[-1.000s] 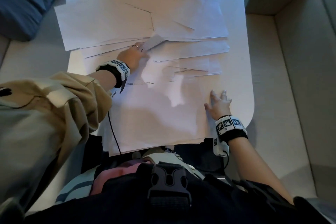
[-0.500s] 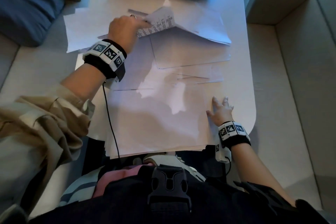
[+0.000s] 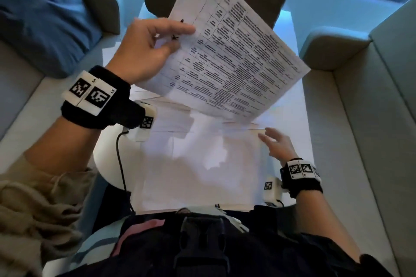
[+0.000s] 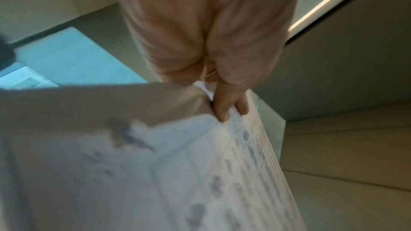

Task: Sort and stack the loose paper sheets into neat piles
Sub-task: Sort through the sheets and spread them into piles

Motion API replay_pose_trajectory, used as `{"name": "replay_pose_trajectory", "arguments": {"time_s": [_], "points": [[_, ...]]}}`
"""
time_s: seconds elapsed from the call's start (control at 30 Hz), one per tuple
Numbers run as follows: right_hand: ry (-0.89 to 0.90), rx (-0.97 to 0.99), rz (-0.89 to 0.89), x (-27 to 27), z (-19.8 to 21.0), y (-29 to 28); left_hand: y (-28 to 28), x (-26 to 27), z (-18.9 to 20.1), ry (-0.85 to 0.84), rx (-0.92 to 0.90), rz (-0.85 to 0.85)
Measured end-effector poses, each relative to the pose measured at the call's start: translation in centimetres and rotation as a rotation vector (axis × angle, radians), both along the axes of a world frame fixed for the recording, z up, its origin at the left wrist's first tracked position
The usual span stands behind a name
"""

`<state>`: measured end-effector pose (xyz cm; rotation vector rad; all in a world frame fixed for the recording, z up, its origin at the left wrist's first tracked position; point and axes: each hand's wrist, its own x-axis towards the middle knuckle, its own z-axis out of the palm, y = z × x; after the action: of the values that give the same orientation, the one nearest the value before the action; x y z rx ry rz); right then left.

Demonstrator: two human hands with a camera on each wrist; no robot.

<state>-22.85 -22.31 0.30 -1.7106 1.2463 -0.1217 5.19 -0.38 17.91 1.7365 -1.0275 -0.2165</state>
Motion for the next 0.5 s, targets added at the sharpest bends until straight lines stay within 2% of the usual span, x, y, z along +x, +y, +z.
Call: {"name": "replay_pose_trajectory", "arguments": {"time_s": [0.1, 0.2, 0.27, 0.37, 0.5], "points": [[-0.372, 0.304, -0.312, 1.1, 2.6, 0.8, 0.8, -0.1, -3.4, 0.140, 0.064, -0.030], [-0.490, 0.393, -0.462, 0.9, 3.4, 0.8, 2.3, -0.7, -7.1, 0.222, 0.198, -0.017], [-0.446, 0.335, -0.434, 0.3, 3.1, 1.2, 3.5, -1.1, -9.6, 0.243, 0.340, -0.021], [-0.344, 0.150, -0.242, -0.9, 1.6, 2.2, 5.3, -1.4, -12.6, 0.281, 0.568, -0.020], [-0.357, 0.338, -0.126, -3.3, -1.6, 3.5, 6.9, -1.4, -15.3, 0.425, 0.704, 0.067]]}}
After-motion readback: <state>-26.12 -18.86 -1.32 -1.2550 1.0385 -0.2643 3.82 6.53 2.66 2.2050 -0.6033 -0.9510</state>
